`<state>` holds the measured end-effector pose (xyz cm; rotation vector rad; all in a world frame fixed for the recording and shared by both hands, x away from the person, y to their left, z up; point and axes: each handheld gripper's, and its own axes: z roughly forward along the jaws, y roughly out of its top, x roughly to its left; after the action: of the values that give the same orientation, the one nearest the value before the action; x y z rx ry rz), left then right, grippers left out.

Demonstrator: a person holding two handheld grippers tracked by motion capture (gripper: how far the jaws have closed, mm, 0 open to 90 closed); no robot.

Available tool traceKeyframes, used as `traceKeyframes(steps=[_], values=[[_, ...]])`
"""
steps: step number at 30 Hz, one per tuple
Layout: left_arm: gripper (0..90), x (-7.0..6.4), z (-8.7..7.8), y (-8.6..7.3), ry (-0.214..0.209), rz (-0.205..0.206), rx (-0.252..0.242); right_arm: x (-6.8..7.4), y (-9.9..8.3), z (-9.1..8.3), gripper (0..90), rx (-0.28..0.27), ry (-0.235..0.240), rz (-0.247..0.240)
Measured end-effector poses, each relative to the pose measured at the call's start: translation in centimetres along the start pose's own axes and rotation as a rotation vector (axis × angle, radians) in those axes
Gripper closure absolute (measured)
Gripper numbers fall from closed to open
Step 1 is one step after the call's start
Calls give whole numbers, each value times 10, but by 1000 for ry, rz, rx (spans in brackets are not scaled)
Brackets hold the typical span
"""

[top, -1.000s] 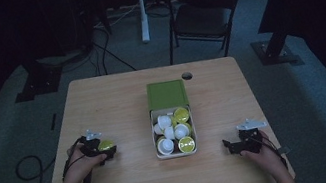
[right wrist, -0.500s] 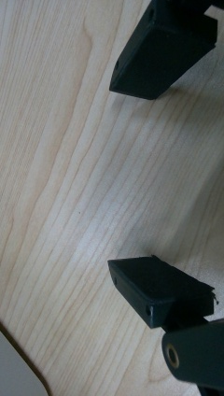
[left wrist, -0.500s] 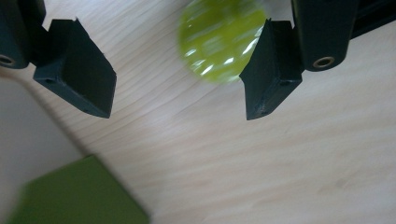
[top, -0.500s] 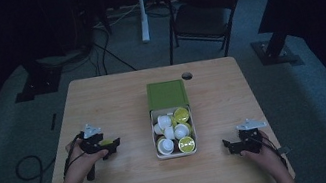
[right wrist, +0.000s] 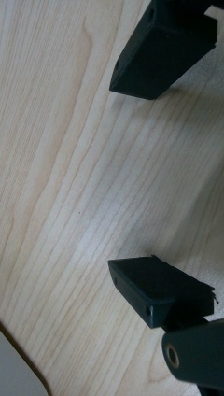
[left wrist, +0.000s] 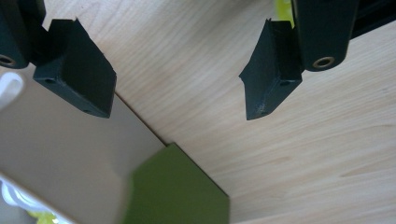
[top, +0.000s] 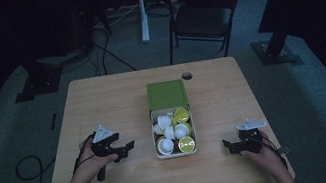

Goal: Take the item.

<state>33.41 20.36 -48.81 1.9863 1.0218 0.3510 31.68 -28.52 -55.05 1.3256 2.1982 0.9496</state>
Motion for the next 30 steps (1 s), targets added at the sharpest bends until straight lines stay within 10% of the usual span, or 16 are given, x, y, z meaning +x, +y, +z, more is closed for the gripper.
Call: traceKeyframes(steps=[21, 30], values=[[261, -32, 16, -16, -137, 159, 57, 0, 0, 0, 126, 0, 0, 0], [261, -37, 18, -25, -137, 164, 79, 0, 0, 0, 126, 0, 0, 0]])
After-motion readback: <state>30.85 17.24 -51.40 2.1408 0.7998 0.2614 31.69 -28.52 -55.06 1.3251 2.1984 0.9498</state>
